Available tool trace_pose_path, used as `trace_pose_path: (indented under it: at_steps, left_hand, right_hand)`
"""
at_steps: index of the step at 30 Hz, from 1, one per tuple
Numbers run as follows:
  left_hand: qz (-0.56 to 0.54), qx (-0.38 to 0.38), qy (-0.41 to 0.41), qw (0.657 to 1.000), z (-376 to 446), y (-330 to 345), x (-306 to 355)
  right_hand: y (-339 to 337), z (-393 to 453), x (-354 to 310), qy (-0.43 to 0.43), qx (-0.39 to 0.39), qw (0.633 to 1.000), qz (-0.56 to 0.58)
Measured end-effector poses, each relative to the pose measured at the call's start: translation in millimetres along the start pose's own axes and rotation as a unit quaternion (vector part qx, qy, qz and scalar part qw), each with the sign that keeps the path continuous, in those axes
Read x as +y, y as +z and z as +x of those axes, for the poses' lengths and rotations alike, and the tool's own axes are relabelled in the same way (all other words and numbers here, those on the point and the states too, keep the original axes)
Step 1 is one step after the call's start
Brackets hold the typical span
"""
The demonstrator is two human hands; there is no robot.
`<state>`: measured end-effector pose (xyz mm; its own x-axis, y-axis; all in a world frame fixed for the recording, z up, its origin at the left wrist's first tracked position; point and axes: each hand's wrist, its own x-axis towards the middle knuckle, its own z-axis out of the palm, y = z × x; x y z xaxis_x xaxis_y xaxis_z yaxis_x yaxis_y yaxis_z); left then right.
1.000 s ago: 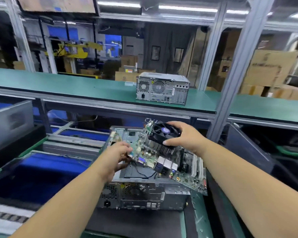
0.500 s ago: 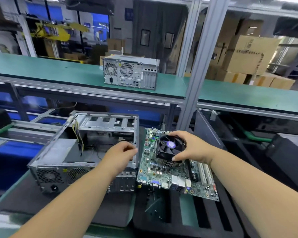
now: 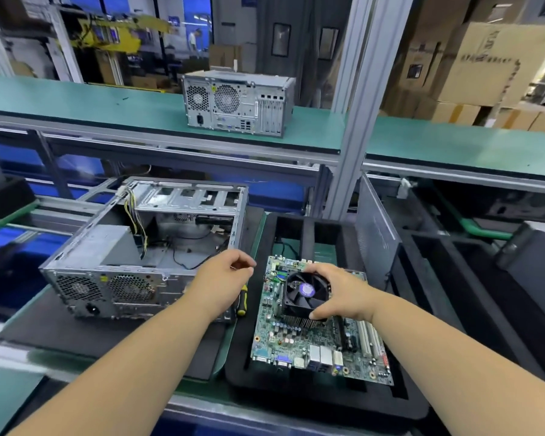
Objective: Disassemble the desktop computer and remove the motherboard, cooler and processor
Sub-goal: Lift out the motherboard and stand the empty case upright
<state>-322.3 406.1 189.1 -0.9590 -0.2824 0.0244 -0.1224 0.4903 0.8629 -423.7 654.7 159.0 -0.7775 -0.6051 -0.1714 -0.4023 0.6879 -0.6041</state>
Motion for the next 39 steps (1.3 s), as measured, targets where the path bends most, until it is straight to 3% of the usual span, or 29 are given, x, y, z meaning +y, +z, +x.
trace_pose_path:
  at_steps: [15,30,34,39]
  left_hand:
    - [0.005,-0.026,0.017,0.999,-0.7,8.1,-6.2]
    - [0.002,-0.029,0.030,0.999,-0.3,-8.3,-16.5]
    - [-0.022,0.002,0.040,0.999,7.4,-26.1,-25.0]
    - [0.013,0.082,0.064,0.994,25.7,-70.9,-51.1]
  right_hand:
    - [43.6,11.9,41.5,0.044,-0.026,0.998,-0.022]
    - [42.8,13.4,37.0,0.085,-0.073,0.992,-0.051]
    - [32.0,22.4,20.0,0.092,-0.088,0.991,-0.048]
    - [33.7,46.5,-17.5,0.088,-0.006,0.996,-0.005]
